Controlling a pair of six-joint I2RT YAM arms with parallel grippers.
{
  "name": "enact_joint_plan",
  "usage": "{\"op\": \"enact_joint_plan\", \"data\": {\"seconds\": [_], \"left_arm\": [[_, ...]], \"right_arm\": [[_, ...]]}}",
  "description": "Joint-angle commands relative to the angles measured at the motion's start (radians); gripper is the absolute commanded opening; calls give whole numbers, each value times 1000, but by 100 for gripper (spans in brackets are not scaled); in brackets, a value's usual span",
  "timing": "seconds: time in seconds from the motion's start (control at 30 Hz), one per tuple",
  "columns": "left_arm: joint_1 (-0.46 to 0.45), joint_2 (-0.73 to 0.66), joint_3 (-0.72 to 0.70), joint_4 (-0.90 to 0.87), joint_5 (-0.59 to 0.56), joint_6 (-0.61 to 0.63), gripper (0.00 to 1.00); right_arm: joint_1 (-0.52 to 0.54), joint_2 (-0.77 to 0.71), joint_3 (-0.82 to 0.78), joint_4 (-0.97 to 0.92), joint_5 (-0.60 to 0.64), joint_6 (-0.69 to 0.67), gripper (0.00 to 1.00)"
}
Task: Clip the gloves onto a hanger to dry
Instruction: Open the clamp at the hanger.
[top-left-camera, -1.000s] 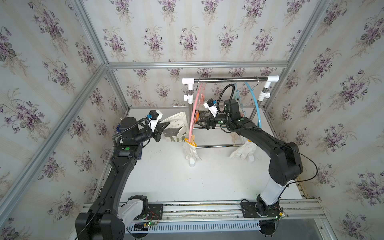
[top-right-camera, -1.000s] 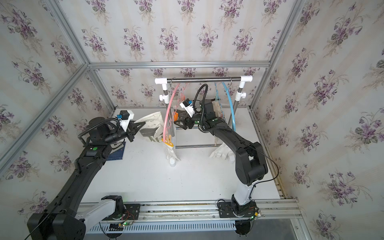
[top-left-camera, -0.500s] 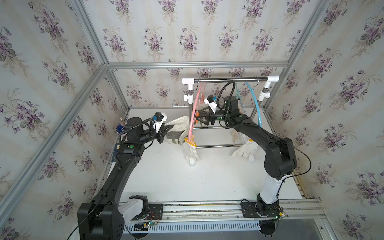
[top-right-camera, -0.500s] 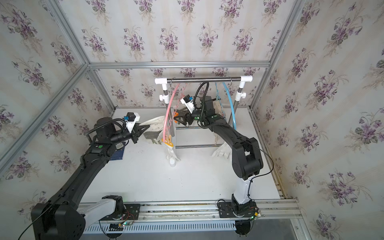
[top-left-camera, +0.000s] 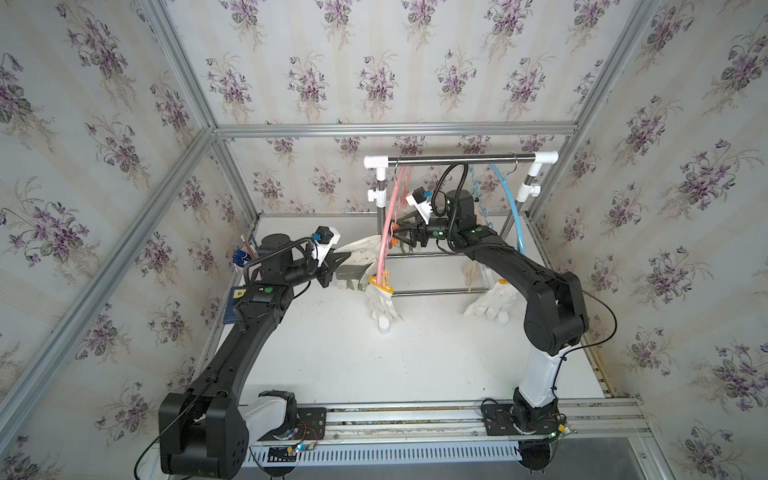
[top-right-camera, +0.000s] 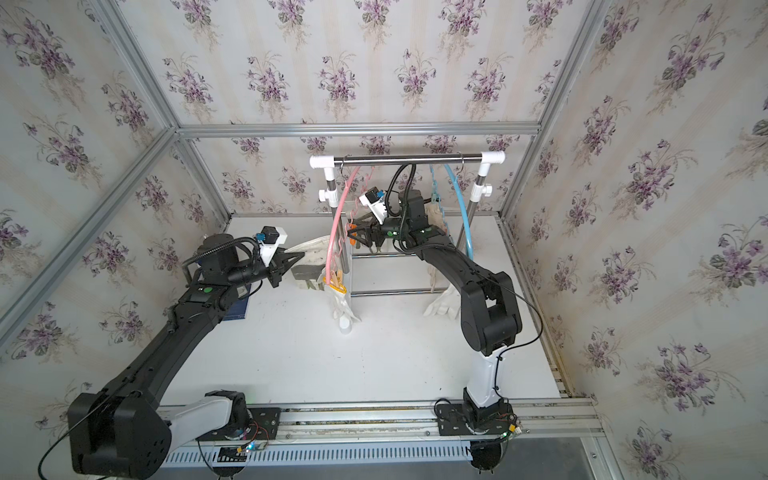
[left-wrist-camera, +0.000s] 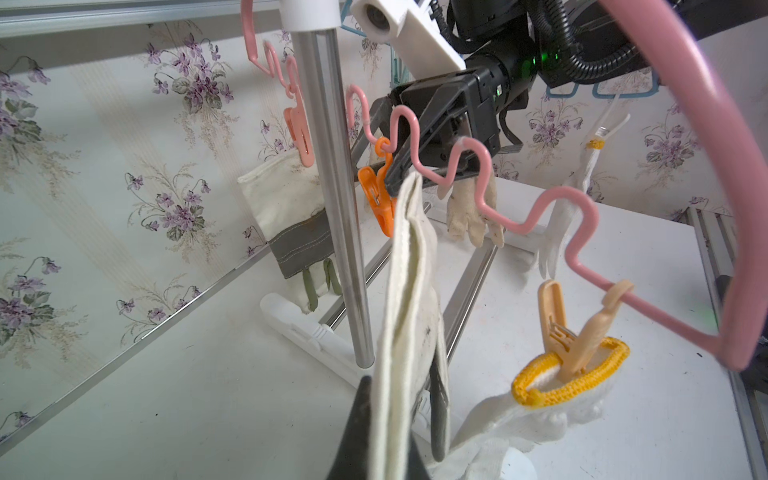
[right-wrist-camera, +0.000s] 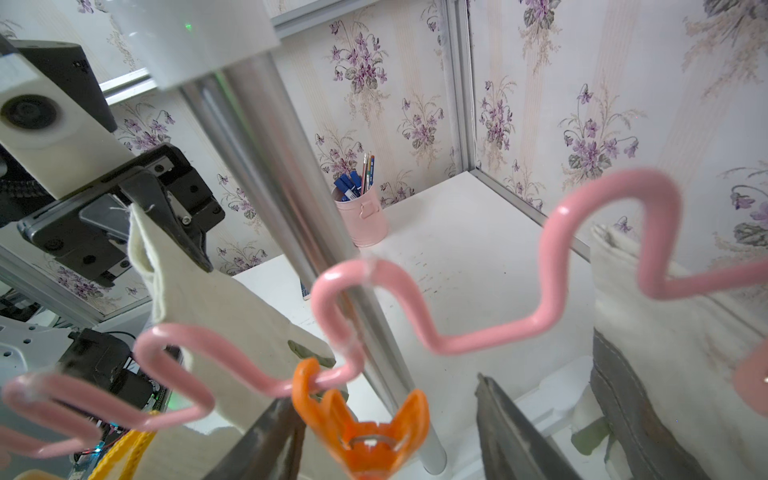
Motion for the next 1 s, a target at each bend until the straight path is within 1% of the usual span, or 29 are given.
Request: {"op": "enact_joint_plan", "data": {"seconds": [0.0,0.17,0.37,0.43,0.53,0.7,0.83,0.9,0.97], "left_arm": [[-7,6,6,26,-3,24,0],[-23,26,12,12,-8,49,0],[-71,78,60,-68,-40,131,0],[-79,90,61,-61,-46,134,0],[-84,99,60,-71,-56,149,0],[-85,89,24,-74,-64,167,0],[-84,88,6,-55,-61,158,0],[-84,93,6,-45,-59,154,0],[-84,102,12,-40,-55,151,0]], "right_arm": [[0,7,10,23,-27,9,62],[0,7,10,20,-31,12,57],[0,7,10,17,-27,16,49],[0,4,11,15,-27,16,46],[0,7,11,15,-27,17,45],[0,9,14,15,-31,17,41],[0,14,16,14,-39,15,39],[0,17,17,13,-41,14,35],[0,19,17,9,-44,12,35]]}}
